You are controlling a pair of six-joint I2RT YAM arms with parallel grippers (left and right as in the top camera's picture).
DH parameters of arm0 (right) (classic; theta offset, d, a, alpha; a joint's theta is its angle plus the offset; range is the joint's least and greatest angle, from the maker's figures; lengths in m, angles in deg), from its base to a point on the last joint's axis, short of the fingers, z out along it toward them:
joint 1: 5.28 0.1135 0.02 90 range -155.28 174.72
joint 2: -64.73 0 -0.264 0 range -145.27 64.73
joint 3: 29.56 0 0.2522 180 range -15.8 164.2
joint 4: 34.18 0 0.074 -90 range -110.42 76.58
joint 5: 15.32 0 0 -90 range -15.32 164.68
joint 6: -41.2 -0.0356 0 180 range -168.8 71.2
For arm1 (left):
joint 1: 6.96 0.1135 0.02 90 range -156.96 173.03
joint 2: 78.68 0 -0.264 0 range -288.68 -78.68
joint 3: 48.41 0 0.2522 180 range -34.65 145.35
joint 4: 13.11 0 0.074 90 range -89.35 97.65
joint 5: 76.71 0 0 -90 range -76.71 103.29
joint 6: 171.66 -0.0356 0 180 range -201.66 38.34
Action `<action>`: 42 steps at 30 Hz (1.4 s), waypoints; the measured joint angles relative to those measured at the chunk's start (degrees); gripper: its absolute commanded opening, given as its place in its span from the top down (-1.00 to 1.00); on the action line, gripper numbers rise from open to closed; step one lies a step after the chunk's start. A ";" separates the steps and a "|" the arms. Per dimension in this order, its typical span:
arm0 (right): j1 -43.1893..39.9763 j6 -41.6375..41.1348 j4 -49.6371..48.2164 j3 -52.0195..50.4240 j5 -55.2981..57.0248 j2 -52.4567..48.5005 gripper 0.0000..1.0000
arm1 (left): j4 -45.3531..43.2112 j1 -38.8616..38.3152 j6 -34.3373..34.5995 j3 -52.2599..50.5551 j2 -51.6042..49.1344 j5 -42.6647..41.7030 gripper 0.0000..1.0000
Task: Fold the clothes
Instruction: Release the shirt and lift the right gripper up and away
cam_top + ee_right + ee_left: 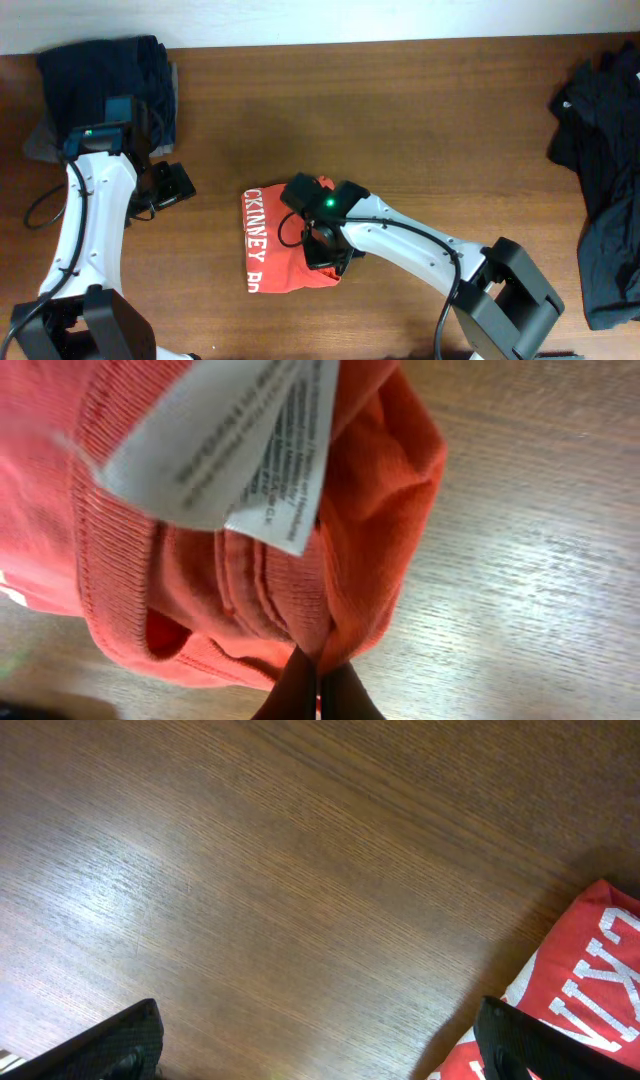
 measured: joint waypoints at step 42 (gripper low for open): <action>-2.47 12.57 -2.21 12.11 -6.36 -4.46 0.88 | -0.17 0.00 0.00 0.00 0.00 -0.42 -0.98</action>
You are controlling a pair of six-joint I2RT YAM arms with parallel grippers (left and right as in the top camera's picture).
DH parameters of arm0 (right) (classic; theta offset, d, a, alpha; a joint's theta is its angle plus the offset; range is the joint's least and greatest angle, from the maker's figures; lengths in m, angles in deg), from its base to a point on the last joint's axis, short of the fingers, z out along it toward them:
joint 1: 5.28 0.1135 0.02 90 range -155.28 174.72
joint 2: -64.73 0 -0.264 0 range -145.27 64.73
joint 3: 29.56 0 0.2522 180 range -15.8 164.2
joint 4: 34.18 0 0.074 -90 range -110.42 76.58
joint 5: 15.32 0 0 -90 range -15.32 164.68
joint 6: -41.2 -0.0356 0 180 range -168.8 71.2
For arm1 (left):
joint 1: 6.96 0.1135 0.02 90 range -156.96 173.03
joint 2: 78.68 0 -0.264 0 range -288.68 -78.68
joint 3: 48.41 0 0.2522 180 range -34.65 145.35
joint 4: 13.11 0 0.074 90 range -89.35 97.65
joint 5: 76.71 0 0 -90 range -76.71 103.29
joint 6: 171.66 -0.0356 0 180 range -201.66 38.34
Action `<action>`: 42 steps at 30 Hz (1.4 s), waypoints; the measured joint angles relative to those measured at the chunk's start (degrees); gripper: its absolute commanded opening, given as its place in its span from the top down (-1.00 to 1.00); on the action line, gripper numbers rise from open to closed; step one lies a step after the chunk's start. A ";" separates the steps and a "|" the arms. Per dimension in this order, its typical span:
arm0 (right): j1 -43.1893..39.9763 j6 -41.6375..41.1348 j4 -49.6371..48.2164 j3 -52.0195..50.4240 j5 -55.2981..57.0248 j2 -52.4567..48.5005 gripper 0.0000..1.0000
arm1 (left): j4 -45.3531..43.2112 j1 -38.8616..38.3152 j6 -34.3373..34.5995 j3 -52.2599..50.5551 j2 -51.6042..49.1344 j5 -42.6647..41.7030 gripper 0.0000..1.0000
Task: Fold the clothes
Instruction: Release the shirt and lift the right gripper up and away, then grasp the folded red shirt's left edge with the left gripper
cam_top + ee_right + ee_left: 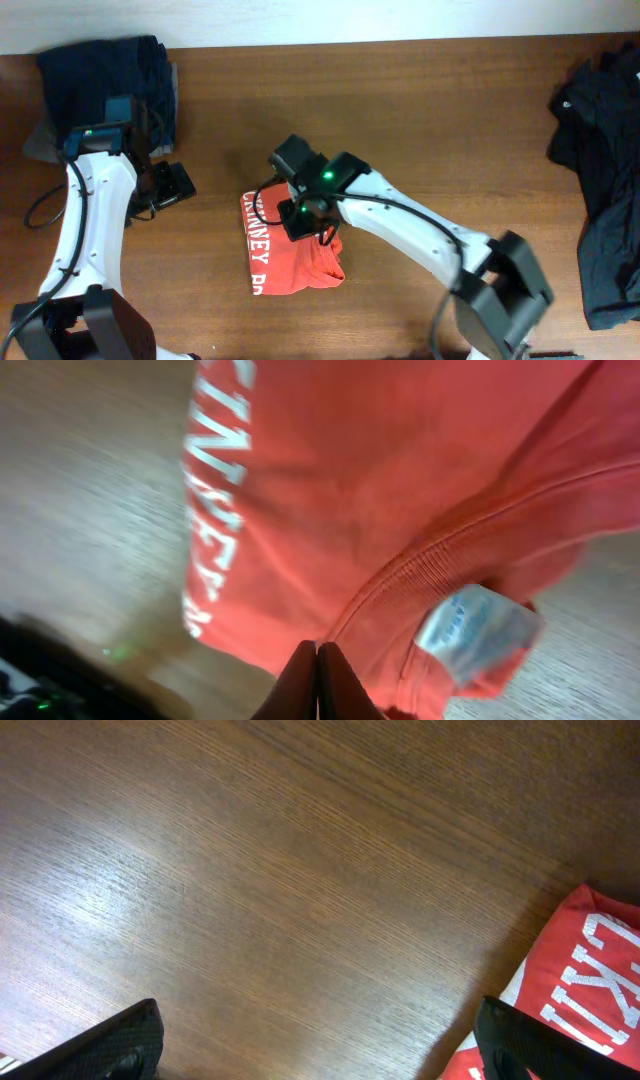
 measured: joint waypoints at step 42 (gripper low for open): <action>-8.87 5.46 37.70 39.63 16.65 -7.32 -0.98 | -5.16 -2.71 -2.21 -6.97 0.00 -10.54 -0.98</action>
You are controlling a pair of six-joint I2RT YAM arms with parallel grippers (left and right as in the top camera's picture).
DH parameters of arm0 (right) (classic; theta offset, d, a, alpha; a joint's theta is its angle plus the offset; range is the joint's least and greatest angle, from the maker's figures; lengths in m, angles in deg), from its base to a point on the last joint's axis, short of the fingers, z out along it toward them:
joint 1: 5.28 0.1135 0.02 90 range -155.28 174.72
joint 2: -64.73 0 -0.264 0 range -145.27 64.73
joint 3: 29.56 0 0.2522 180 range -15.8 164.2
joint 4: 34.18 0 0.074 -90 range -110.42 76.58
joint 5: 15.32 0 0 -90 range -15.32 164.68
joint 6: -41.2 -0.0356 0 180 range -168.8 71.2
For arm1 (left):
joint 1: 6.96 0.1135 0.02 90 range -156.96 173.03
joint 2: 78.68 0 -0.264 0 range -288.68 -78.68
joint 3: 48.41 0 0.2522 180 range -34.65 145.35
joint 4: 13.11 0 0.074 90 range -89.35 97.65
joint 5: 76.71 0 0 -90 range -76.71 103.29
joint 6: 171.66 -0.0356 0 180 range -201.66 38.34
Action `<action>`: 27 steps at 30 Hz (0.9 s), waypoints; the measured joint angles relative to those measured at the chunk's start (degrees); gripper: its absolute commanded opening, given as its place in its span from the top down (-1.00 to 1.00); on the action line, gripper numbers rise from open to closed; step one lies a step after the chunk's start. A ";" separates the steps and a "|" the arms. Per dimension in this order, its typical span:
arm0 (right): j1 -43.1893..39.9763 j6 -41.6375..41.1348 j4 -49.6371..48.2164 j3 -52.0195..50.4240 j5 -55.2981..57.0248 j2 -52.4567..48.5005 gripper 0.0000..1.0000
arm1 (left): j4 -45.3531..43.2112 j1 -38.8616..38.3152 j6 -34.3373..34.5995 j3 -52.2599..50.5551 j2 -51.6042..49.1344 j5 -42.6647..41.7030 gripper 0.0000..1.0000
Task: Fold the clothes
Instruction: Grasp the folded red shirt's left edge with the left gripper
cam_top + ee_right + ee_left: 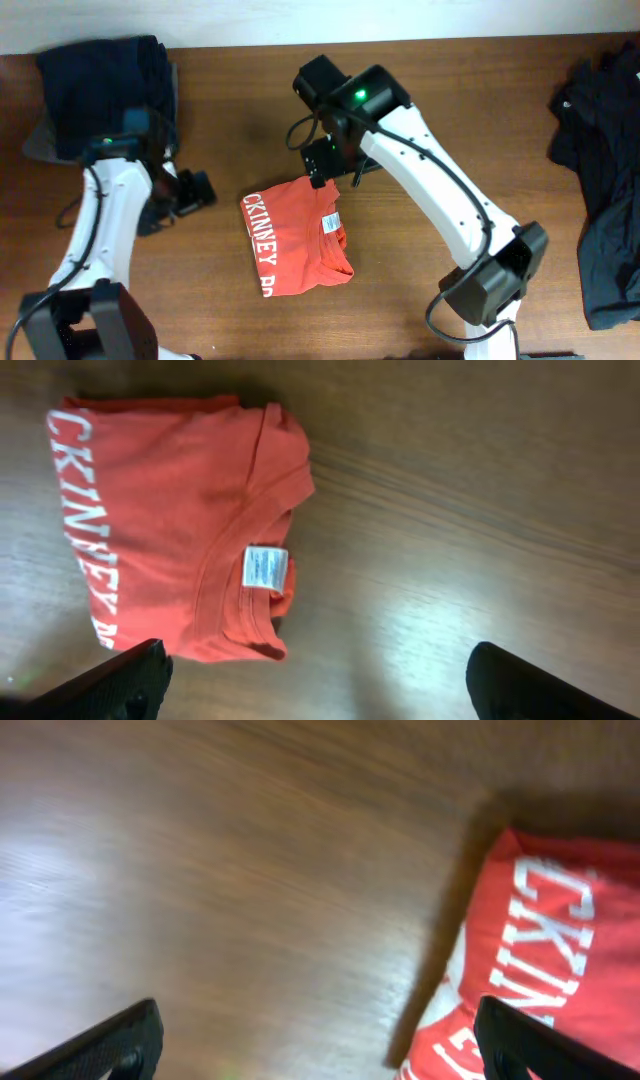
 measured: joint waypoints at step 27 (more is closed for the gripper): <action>-10.56 0.15 4.55 6.36 2.73 0.00 -0.98 | -25.07 -8.39 -6.10 -24.04 0.00 -24.94 -0.98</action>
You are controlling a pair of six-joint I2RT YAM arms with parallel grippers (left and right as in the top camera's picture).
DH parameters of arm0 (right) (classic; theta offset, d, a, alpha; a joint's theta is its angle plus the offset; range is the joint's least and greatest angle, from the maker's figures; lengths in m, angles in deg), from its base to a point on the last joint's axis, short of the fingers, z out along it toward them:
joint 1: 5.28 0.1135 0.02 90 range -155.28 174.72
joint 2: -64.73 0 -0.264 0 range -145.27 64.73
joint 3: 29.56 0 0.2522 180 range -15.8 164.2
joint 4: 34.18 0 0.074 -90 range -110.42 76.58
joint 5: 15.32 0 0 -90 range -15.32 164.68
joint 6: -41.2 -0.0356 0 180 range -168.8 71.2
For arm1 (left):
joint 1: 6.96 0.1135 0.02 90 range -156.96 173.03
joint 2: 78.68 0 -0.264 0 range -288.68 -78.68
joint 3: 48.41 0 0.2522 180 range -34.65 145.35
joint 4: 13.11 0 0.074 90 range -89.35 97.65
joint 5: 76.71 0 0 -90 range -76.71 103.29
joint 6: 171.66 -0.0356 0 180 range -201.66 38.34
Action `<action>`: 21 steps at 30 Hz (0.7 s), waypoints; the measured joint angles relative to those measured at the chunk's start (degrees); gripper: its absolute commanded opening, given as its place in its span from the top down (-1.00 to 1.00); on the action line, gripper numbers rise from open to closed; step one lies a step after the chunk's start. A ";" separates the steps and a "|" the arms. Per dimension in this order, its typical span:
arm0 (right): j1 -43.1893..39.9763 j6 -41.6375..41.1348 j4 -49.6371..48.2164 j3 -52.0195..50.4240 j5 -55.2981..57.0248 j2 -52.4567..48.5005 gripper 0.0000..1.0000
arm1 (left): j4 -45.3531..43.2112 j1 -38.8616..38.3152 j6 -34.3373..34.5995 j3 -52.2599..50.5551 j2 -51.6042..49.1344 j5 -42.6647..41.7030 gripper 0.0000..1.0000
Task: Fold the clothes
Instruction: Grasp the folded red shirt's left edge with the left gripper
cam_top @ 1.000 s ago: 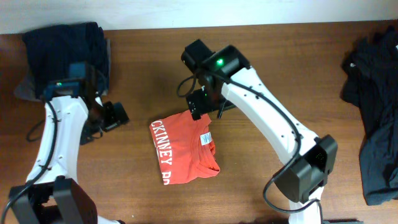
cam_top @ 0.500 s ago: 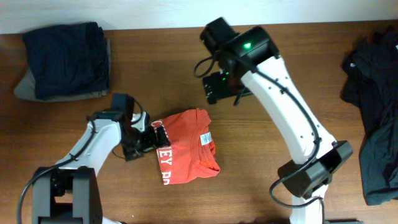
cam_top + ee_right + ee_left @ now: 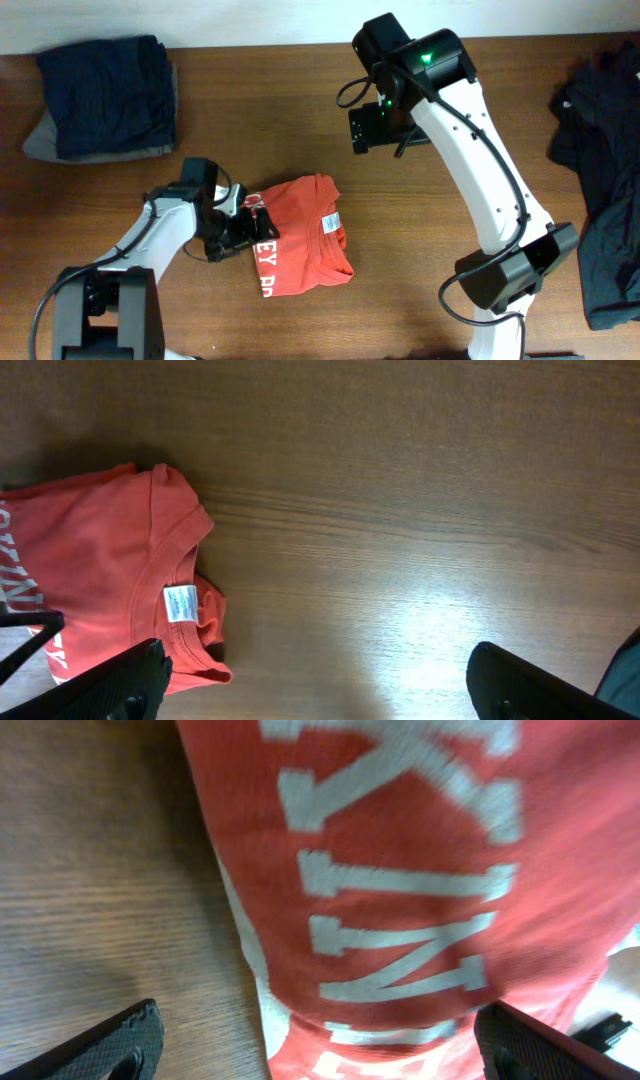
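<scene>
A folded red T-shirt (image 3: pixel 305 240) with white lettering lies at the table's middle, collar and label facing up on its right side. My left gripper (image 3: pixel 238 228) is open at the shirt's left edge. In the left wrist view the lettered cloth (image 3: pixel 400 870) fills the frame between the two fingers (image 3: pixel 125 1042). My right gripper (image 3: pixel 375 130) is open and empty, raised behind and to the right of the shirt. The right wrist view shows the shirt (image 3: pixel 100 590) at lower left.
A folded stack of dark clothes (image 3: pixel 100 65) sits at the back left corner. A heap of black clothes (image 3: pixel 600 160) lies along the right edge. Bare wooden table (image 3: pixel 450 230) spreads between the shirt and that heap.
My left gripper has moved right from the bare wood onto the shirt's left edge, still open. My right gripper has moved back and to the right, farther from the shirt.
My right gripper was shut on the shirt's collar side at its right edge, the left arm idle at the left. Then it held the cloth over the shirt's middle. Later it was open behind the folded shirt. Now the left gripper is at the shirt's edge.
</scene>
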 measured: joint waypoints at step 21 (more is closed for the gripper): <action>0.00 0.35 0.00 0.00 0.00 0.00 -0.98 | -17.35 0.22 -0.83 -11.39 3.13 -15.74 -0.99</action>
